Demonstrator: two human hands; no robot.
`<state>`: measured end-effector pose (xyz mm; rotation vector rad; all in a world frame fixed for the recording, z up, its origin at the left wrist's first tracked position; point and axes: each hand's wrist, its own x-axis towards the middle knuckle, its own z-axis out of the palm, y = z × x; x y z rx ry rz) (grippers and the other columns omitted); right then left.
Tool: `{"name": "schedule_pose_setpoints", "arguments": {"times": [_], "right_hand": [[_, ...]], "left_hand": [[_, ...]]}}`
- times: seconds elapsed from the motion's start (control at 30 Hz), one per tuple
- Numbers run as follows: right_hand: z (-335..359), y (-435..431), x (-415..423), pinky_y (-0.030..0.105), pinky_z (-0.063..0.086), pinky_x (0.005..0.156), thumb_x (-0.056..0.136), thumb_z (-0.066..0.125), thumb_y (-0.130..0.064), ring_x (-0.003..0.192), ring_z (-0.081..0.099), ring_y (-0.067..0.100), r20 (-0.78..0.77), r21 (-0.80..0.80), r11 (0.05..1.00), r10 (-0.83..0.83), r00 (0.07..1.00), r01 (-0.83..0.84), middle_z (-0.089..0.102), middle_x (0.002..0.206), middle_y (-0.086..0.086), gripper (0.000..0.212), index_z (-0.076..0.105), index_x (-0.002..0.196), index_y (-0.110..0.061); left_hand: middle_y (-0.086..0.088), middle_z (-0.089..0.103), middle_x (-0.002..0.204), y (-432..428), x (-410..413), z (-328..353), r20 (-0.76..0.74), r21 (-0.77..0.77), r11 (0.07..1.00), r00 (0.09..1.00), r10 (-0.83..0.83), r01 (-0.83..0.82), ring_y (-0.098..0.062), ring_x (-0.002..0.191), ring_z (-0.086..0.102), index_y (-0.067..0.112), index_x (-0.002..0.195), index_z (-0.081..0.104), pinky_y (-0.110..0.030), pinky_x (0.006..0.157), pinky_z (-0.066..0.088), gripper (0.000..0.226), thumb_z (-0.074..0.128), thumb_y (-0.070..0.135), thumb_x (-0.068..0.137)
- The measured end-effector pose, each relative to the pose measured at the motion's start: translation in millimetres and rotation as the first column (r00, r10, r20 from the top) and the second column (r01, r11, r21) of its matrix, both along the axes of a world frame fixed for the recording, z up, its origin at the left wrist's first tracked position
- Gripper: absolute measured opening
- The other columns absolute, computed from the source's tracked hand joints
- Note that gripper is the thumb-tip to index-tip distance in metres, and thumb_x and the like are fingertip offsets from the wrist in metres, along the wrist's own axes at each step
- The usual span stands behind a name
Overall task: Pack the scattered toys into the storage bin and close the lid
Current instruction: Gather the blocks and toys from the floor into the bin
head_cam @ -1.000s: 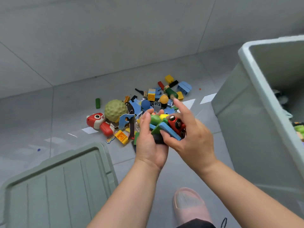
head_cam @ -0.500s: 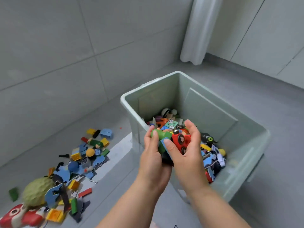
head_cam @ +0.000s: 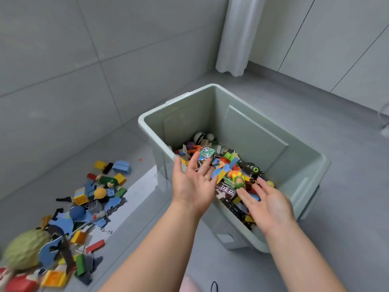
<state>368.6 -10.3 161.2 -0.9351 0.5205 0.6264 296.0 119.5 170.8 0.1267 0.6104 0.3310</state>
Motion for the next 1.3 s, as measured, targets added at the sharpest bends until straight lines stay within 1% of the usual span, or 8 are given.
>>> {"name": "schedule_pose_setpoints", "arguments": {"times": [0.2, 0.37, 0.63, 0.73, 0.9, 1.0, 1.1, 1.3], "right_hand": [[13, 31, -38, 0.019, 0.052, 0.071, 0.093, 0.039, 0.003, 0.086, 0.057, 0.012, 0.392, -0.122, 0.987, 0.147, 0.908, -0.108, 0.058, 0.094, -0.001, 0.027, 0.056, 0.090, -0.018], [-12, 88, -78, 0.018, 0.045, 0.070, 0.088, 0.047, 0.006, 0.071, 0.055, -0.004, 0.636, -0.442, 0.853, 0.516, 0.574, -0.277, 0.056, 0.089, -0.021, 0.034, 0.052, 0.087, -0.028], [-136, 180, -105, 0.023, 0.041, 0.073, 0.088, 0.058, -0.013, 0.096, 0.051, 0.012, 0.212, -0.887, 0.160, 0.975, -0.074, -0.432, 0.054, 0.122, 0.000, 0.019, 0.057, 0.104, -0.024], [-176, 220, -112, 0.030, 0.039, 0.094, 0.089, 0.058, -0.020, 0.117, 0.046, 0.017, 0.048, -0.953, -0.068, 0.929, -0.367, -0.297, 0.048, 0.133, 0.000, 0.032, 0.054, 0.121, -0.023], [-216, 283, -122, 0.038, 0.025, 0.111, 0.092, 0.051, -0.018, 0.139, 0.019, 0.029, -0.165, -0.974, -0.228, 0.704, -0.691, -0.001, 0.015, 0.156, 0.001, 0.062, 0.022, 0.146, -0.025], [-240, 299, -117, 0.040, 0.022, 0.112, 0.094, 0.044, -0.024, 0.140, 0.013, 0.032, -0.313, -0.949, -0.232, 0.591, -0.743, 0.215, 0.008, 0.157, 0.002, 0.064, 0.011, 0.148, -0.027], [-256, 289, -114, 0.035, 0.029, 0.106, 0.094, 0.042, -0.033, 0.127, 0.032, 0.033, -0.359, -0.921, -0.075, 0.546, -0.757, 0.382, 0.033, 0.144, 0.009, 0.053, 0.025, 0.143, -0.024], [-267, 289, -116, 0.040, 0.034, 0.102, 0.088, 0.059, -0.023, 0.125, 0.036, 0.037, -0.136, -0.977, 0.055, 0.581, -0.802, 0.206, 0.042, 0.142, 0.008, 0.032, 0.056, 0.118, -0.014]], "left_hand": [[-0.016, 0.063, 0.122, 36, -87, -29, 0.007, -0.054, 0.949, 0.950, 0.311, -0.310, -0.031, 0.122, 0.051, 0.008, 0.122, 0.059, -0.043, 0.106, 0.037, 0.051, 0.037, 0.046, 0.096], [-0.015, 0.061, 0.121, 44, -159, -77, -0.182, -0.102, 0.878, 0.876, 0.446, -0.468, -0.031, 0.127, 0.046, 0.008, 0.115, 0.060, -0.044, 0.110, 0.032, 0.046, 0.036, 0.043, 0.097], [-0.013, 0.061, 0.118, 55, -222, -134, -0.343, -0.138, 0.788, 0.775, 0.531, -0.600, -0.030, 0.123, 0.048, 0.009, 0.120, 0.058, -0.043, 0.102, 0.037, 0.046, 0.037, 0.043, 0.097], [-0.013, 0.062, 0.119, 59, -239, -151, -0.397, -0.141, 0.757, 0.737, 0.547, -0.638, -0.030, 0.121, 0.049, 0.009, 0.121, 0.058, -0.043, 0.102, 0.037, 0.047, 0.039, 0.043, 0.096], [-0.013, 0.064, 0.116, 66, -254, -178, -0.459, -0.137, 0.738, 0.703, 0.544, -0.660, -0.029, 0.113, 0.055, 0.008, 0.123, 0.058, -0.044, 0.102, 0.039, 0.047, 0.038, 0.042, 0.097], [-0.013, 0.066, 0.115, 67, -252, -194, -0.475, -0.147, 0.750, 0.711, 0.519, -0.645, -0.029, 0.110, 0.056, 0.009, 0.122, 0.058, -0.044, 0.102, 0.039, 0.047, 0.038, 0.042, 0.097], [-0.013, 0.066, 0.114, 66, -245, -207, -0.483, -0.173, 0.762, 0.728, 0.487, -0.624, -0.029, 0.111, 0.057, 0.009, 0.122, 0.058, -0.044, 0.103, 0.038, 0.046, 0.038, 0.042, 0.096], [-0.014, 0.067, 0.114, 67, -231, -225, -0.496, -0.200, 0.781, 0.749, 0.441, -0.592, -0.029, 0.110, 0.057, 0.009, 0.120, 0.060, -0.043, 0.102, 0.039, 0.045, 0.039, 0.041, 0.096]]}}
